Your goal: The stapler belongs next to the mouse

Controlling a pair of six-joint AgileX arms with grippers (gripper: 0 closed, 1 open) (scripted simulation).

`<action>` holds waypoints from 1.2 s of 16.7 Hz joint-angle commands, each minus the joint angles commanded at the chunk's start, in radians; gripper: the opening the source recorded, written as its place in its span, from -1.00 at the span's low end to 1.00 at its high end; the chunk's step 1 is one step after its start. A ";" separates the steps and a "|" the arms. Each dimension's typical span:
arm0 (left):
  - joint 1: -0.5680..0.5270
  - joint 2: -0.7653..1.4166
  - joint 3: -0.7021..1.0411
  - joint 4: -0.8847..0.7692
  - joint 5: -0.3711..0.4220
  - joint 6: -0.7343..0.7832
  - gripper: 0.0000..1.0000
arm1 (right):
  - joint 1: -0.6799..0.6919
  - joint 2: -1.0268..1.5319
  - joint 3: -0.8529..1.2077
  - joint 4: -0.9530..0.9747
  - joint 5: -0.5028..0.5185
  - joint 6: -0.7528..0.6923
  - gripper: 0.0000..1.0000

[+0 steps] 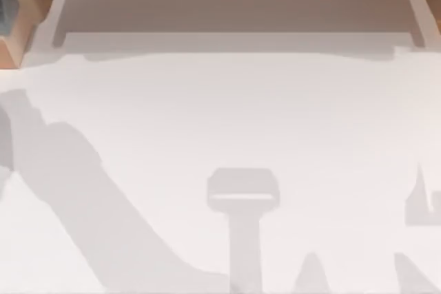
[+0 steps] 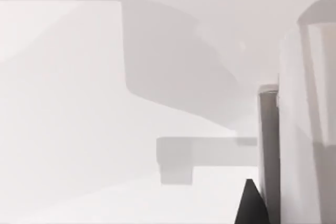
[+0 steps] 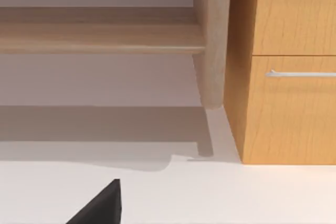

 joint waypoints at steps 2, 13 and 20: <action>0.000 0.000 0.000 0.000 0.000 0.000 -1.00 | 0.000 0.000 0.000 0.000 0.000 0.000 1.00; 0.000 0.000 0.000 0.000 0.000 0.000 0.36 | 0.000 0.000 0.000 0.000 0.000 0.000 1.00; 0.000 0.000 0.000 0.000 0.000 0.000 1.00 | 0.000 0.000 0.000 0.000 0.000 0.000 1.00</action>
